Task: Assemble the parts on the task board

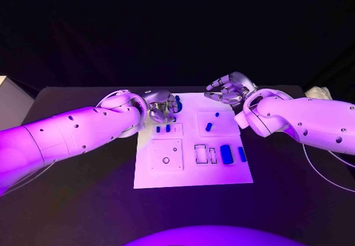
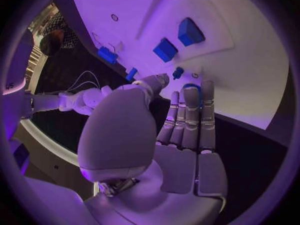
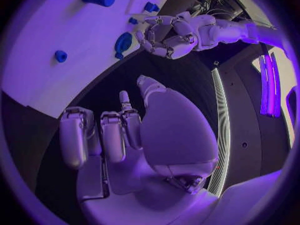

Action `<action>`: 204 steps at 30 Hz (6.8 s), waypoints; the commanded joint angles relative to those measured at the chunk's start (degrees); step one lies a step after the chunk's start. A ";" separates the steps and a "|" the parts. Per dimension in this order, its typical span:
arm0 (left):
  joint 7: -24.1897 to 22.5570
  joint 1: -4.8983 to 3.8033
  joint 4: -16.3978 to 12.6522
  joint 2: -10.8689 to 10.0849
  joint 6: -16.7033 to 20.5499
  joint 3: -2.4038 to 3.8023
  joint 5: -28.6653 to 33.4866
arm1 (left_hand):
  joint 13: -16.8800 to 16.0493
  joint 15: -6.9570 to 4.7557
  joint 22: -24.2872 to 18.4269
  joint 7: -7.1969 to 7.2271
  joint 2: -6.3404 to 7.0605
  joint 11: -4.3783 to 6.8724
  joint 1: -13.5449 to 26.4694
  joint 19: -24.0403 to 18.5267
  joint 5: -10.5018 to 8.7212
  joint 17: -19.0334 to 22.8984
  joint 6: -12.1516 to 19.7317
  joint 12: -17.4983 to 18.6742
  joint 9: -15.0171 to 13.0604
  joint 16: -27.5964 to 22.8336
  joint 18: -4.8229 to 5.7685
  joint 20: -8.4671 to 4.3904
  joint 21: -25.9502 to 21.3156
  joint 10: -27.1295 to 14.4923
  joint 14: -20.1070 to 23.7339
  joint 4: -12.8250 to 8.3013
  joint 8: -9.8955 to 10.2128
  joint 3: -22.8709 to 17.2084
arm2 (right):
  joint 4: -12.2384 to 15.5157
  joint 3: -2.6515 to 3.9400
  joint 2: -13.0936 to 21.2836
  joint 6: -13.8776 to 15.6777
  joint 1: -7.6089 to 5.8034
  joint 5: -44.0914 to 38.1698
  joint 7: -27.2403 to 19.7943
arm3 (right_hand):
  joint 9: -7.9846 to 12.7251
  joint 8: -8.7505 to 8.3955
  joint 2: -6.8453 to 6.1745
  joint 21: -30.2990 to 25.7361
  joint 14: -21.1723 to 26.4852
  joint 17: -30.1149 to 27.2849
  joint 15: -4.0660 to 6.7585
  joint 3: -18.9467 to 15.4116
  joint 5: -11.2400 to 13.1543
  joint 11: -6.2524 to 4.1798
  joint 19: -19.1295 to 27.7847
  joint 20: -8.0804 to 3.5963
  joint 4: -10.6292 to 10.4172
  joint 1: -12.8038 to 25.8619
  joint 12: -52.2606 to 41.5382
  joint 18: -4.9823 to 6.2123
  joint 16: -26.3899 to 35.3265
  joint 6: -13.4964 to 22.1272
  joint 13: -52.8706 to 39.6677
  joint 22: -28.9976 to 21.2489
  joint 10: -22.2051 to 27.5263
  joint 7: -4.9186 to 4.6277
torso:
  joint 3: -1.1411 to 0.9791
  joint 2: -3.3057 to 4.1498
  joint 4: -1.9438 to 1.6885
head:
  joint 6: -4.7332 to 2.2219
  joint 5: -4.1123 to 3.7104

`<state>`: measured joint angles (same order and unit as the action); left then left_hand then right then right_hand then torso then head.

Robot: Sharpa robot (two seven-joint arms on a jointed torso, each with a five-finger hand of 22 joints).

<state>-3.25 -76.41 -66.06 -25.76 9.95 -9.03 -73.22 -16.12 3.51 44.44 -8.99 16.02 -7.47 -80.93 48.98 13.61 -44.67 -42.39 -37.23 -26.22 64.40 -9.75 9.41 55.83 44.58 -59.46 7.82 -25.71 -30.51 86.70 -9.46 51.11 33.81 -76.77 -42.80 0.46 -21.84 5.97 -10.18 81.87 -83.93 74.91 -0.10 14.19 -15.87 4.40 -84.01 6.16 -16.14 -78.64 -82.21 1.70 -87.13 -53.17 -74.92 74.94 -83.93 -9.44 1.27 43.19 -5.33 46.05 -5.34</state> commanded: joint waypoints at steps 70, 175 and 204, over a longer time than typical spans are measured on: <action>1.19 0.68 5.25 4.30 -3.01 -0.09 -2.68 | 4.07 -2.70 17.72 0.67 -5.59 3.03 -1.58 12.54 -0.01 -13.81 -11.22 0.87 3.96 16.17 2.06 -2.28 16.27 11.16 -14.72 -7.80 3.00 -5.71 | 0.38 0.03 -0.22 -0.34 0.02 -0.07 -0.73 | 0.11 0.25 0.11 -0.15 -4.29 7.83 -0.29 0.41 -0.57 0.17 -0.77 0.38 -0.02 0.35 0.22 0.42 0.34 0.24 -9.14 10.35 -0.26 -0.01 | 0.02 -0.14 -0.12 | 0.61 -0.73; 1.18 1.70 3.34 -1.31 -9.08 2.72 2.34 | 5.30 -1.95 16.38 -0.10 -5.10 2.18 0.83 10.65 0.36 -11.37 -9.66 6.14 4.68 15.74 1.73 -1.93 15.04 11.52 -13.67 -8.45 7.49 -5.90 | 0.35 0.03 0.22 -0.39 0.02 -0.10 -0.69 | 0.14 0.33 0.14 -0.22 -4.29 7.80 -0.27 0.69 -0.68 0.15 -0.76 0.35 0.00 0.48 0.25 0.43 0.39 0.22 -9.12 10.33 -0.26 0.01 | 0.10 -0.28 -0.30 | 0.94 -0.47; 1.34 1.70 2.83 -2.55 -7.18 2.77 3.15 | 5.69 -1.59 15.42 -0.39 -3.83 1.88 2.56 9.36 0.58 -9.43 -4.33 8.57 6.47 15.56 1.43 -1.54 14.01 11.49 -12.31 -8.35 12.31 -6.29 | -0.33 0.03 0.31 -0.53 0.03 -0.12 -0.89 | 0.09 0.73 -0.26 -2.71 -3.54 5.09 -0.15 1.25 -0.63 0.02 0.68 0.26 0.17 0.52 4.92 1.01 1.81 0.04 -5.70 9.00 3.11 0.13 | 0.15 -0.31 -0.24 | 0.80 -0.56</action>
<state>-2.23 -74.71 -63.05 -28.17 2.45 -6.29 -70.22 -10.47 1.96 59.91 -9.41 12.03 -5.23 -78.89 58.71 13.90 -54.14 -47.00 -28.96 -19.80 80.07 -7.92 7.83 70.04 56.02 -72.17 -0.77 -13.58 -36.91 86.57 -9.46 51.38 33.80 -76.77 -42.73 0.37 -21.76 6.42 -10.18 79.99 -83.92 74.90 -0.11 15.00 -16.31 4.44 -83.87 6.29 -15.96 -78.65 -79.16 1.69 -85.90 -53.17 -74.90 74.95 -82.27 -9.44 1.40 42.88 -5.58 46.93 -5.81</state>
